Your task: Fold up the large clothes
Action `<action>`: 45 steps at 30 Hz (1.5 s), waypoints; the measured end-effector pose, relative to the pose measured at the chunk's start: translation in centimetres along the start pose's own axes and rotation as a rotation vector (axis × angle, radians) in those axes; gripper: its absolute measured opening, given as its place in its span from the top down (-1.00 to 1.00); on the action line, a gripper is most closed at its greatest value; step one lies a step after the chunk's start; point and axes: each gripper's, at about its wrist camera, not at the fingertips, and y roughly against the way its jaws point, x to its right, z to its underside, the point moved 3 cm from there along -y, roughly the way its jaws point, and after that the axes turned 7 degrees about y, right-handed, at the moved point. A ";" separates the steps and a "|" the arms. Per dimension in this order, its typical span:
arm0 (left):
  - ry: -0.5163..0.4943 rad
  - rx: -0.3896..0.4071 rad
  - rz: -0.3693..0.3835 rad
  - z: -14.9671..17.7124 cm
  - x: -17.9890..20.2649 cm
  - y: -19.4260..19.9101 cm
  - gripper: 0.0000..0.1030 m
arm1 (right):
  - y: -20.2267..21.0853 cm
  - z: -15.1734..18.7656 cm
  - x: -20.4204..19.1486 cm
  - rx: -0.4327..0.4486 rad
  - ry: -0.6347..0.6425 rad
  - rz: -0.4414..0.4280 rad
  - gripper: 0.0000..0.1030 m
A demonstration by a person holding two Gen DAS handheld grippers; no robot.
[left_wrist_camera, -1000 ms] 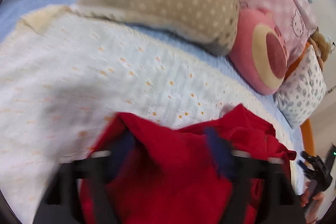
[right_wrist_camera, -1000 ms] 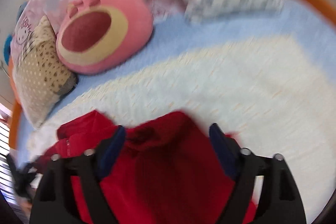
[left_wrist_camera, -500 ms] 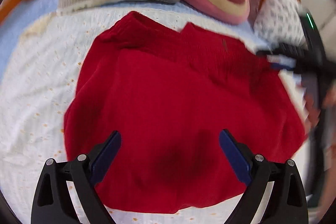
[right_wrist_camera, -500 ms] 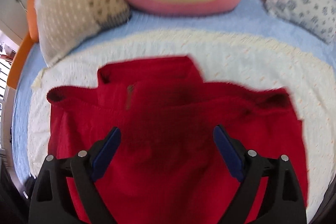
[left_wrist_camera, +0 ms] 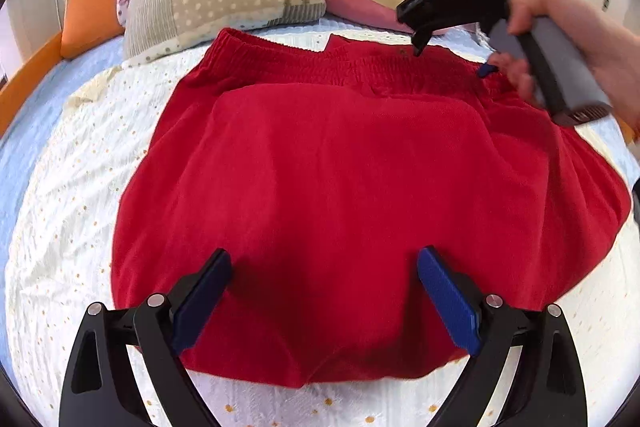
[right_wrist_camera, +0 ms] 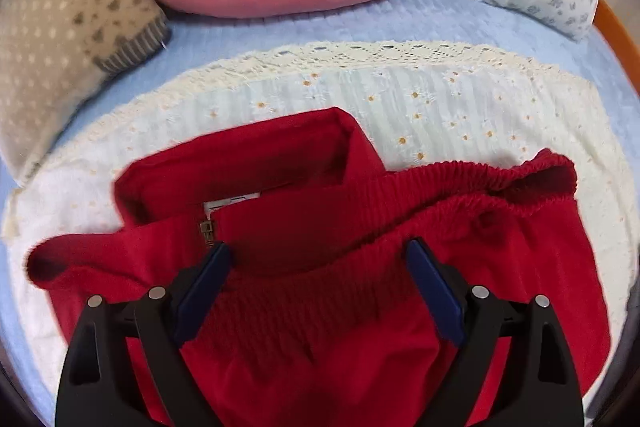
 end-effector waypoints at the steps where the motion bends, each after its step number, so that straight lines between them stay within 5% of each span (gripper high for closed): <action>1: -0.014 0.002 -0.002 0.3 0.1 0.2 -0.85 | -0.3 0.1 -0.2 -0.008 0.017 0.014 -0.72; 14: 0.031 0.021 0.053 0.5 -0.4 0.2 -0.87 | 0.9 2.1 -0.4 -0.192 0.089 0.047 -0.70; 19: 0.072 0.033 0.081 0.5 -0.6 0.2 -0.90 | -0.6 3.4 2.3 -0.273 -0.148 -0.142 -0.70; 22: 0.075 0.032 0.082 0.5 -0.4 -0.1 -0.93 | -1.1 4.1 3.4 -0.284 -0.257 -0.300 -0.14; 28: 0.052 0.028 0.090 0.4 0.1 0.4 -0.93 | 0.5 3.9 1.8 -0.233 -0.231 -0.284 0.63; 36: 0.026 0.055 0.115 -0.6 1.1 1.7 -0.93 | 2.9 3.2 1.9 -0.128 -0.241 -0.380 0.82; 43: 0.007 0.102 0.098 -3.0 1.4 1.9 -0.93 | 4.8 -1.0 2.0 0.038 -0.268 -0.468 0.84; 45: -0.002 0.103 0.068 -3.7 1.1 1.0 -0.93 | 4.8 -1.9 1.2 0.080 -0.250 -0.474 0.99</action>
